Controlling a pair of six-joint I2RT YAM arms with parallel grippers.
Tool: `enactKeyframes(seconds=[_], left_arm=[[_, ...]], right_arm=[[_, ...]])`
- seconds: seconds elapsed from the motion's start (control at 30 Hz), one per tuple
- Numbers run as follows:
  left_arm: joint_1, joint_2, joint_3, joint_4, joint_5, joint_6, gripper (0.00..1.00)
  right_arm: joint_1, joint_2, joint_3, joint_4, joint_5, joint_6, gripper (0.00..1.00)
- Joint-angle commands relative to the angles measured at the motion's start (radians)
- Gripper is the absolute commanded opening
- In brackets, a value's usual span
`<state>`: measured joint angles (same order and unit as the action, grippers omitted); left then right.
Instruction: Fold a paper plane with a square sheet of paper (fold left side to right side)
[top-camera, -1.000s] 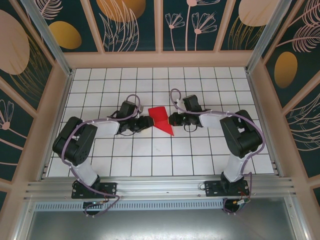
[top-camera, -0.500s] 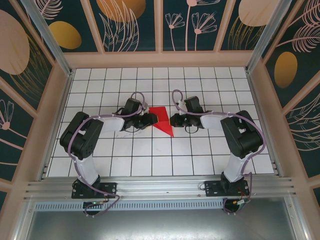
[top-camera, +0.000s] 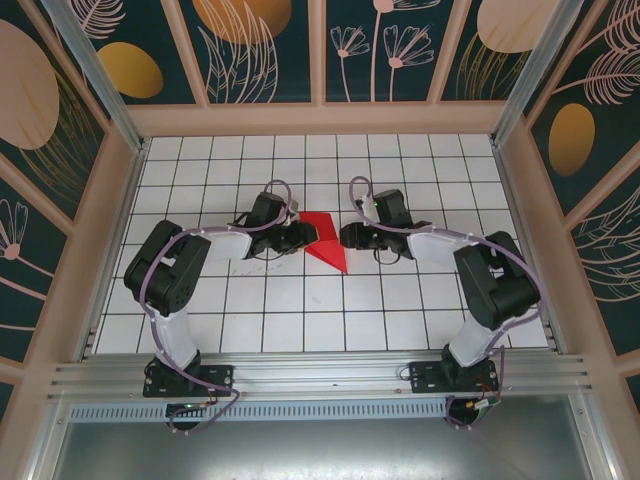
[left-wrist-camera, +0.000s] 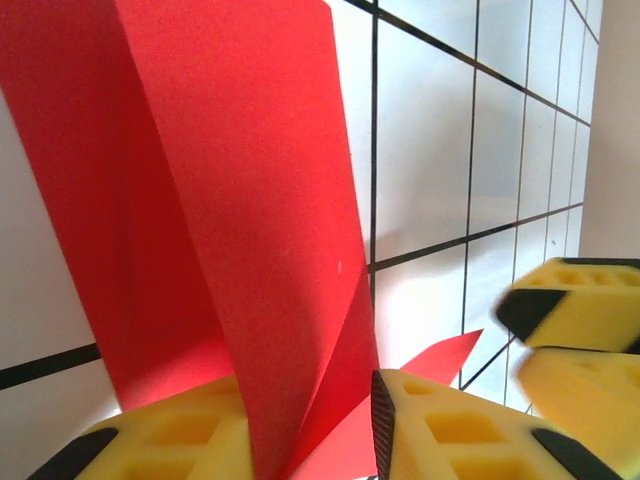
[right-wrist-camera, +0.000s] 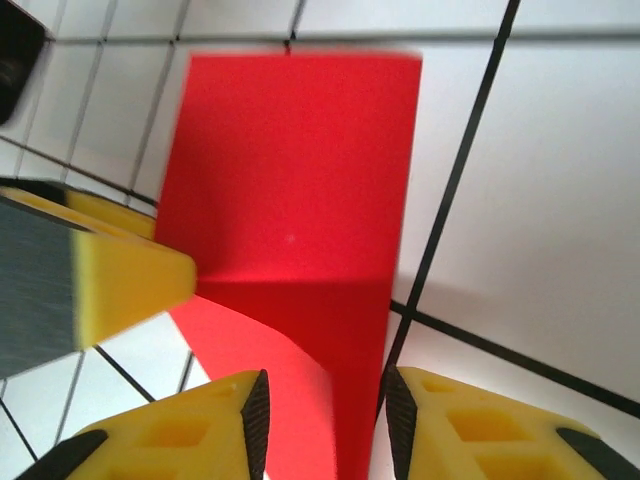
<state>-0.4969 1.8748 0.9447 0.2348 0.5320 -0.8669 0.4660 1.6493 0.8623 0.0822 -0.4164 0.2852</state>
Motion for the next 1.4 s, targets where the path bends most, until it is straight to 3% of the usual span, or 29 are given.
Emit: enactKeyframes(seconds=[0.0, 0.2, 0.4, 1.03, 1.37], left_arm=[[-0.005, -0.027, 0.021, 0.038, 0.025, -0.039, 0.34], [-0.005, -0.042, 0.022, 0.038, 0.023, -0.059, 0.32], [-0.005, -0.043, 0.022, 0.042, 0.027, -0.082, 0.30], [-0.006, -0.024, 0.080, 0.045, 0.039, -0.106, 0.28], [-0.004, -0.032, 0.078, 0.025, 0.018, -0.094, 0.29]], right_arm=[[0.008, -0.114, -0.017, -0.046, 0.102, -0.055, 0.40], [0.151, -0.219, -0.108, -0.029, 0.198, -0.095, 0.46], [0.258, -0.123, -0.112, 0.031, 0.293, -0.086, 0.49], [0.304, 0.056, -0.003, -0.010, 0.440, -0.167, 0.48], [0.306, 0.066, -0.004, -0.010, 0.471, -0.164, 0.34]])
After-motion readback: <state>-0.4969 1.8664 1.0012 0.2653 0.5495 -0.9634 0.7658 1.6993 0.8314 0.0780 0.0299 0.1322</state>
